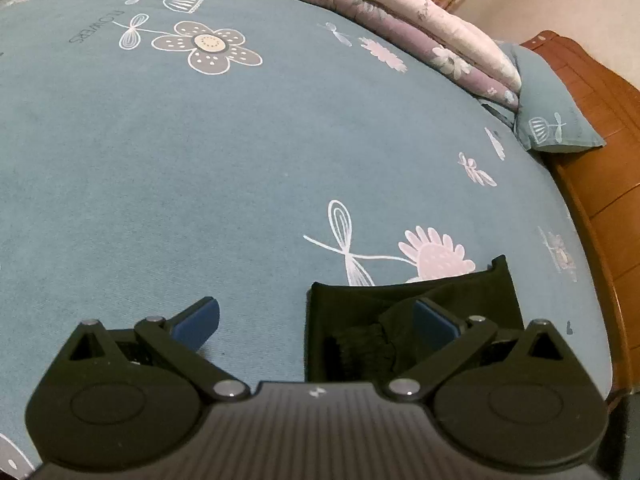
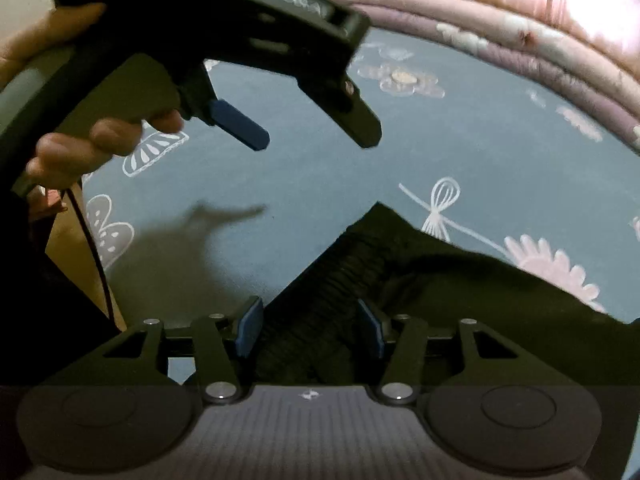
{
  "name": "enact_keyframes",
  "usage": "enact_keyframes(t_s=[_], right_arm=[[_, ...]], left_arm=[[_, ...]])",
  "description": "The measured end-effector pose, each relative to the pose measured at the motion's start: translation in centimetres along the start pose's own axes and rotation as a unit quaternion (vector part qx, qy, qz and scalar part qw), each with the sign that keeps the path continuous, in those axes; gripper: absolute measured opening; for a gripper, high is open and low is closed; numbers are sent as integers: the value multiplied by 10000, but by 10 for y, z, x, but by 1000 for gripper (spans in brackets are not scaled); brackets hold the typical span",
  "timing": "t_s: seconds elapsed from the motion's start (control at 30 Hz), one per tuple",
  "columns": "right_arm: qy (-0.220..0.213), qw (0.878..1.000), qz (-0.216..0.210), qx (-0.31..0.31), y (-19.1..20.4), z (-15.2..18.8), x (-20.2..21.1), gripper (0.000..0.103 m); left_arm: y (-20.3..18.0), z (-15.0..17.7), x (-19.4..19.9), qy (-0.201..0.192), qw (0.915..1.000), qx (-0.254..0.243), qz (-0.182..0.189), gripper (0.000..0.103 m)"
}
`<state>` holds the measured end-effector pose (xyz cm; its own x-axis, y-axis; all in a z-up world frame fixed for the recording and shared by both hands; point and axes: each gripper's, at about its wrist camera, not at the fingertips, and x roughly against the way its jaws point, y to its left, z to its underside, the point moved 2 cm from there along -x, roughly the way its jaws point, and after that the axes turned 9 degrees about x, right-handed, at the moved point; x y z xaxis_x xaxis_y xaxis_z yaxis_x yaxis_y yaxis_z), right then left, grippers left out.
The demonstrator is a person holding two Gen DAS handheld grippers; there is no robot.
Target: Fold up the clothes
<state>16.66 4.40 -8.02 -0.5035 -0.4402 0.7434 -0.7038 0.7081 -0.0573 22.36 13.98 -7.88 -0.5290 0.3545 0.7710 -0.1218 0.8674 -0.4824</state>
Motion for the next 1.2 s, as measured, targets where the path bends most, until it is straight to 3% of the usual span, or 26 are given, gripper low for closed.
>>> enact_keyframes(t_s=[0.07,0.2,0.3,0.43,0.5,0.6,0.7,0.77,0.8,0.83,1.03,1.1,1.2], right_arm=[[-162,9997,-2,-156,-3,0,14,57],[-346,9985,385,-154,-2,7,39,57],[-247,9968,757,26,0,20,50,57],[172,9976,676,42,7,41,37,58],[103,9976,690,9,12,47,40,58],[-311,9982,520,-9,22,48,58,58],[-527,9986,-34,55,35,42,63,57],[-443,9986,-293,2,40,41,55,42],[-353,9989,-293,2,42,41,49,22],[-238,9994,-244,35,44,41,43,19],[240,9987,-434,67,61,51,15,23],[163,9985,-313,421,72,51,19,26],[-4,9983,-520,249,66,43,29,25]], left_arm=[[0,0,0,2,10000,-8,0,102],[-3,1,-3,51,10000,-50,-43,102],[-8,3,-6,109,9998,-137,-70,102],[-15,6,-11,199,9994,-262,-80,102],[-17,7,-14,238,9992,-304,-101,102],[-20,9,-17,280,9989,-348,-131,102],[-22,10,-22,353,9985,-386,-183,102],[-25,12,-26,410,9979,-449,-208,102],[-26,13,-27,435,9977,-479,-219,102],[-27,14,-28,454,9974,-502,-228,102],[-30,15,-32,517,9968,-563,-242,102],[-29,15,-32,520,9968,-555,-246,102],[-29,15,-31,513,9969,-551,-243,102]])
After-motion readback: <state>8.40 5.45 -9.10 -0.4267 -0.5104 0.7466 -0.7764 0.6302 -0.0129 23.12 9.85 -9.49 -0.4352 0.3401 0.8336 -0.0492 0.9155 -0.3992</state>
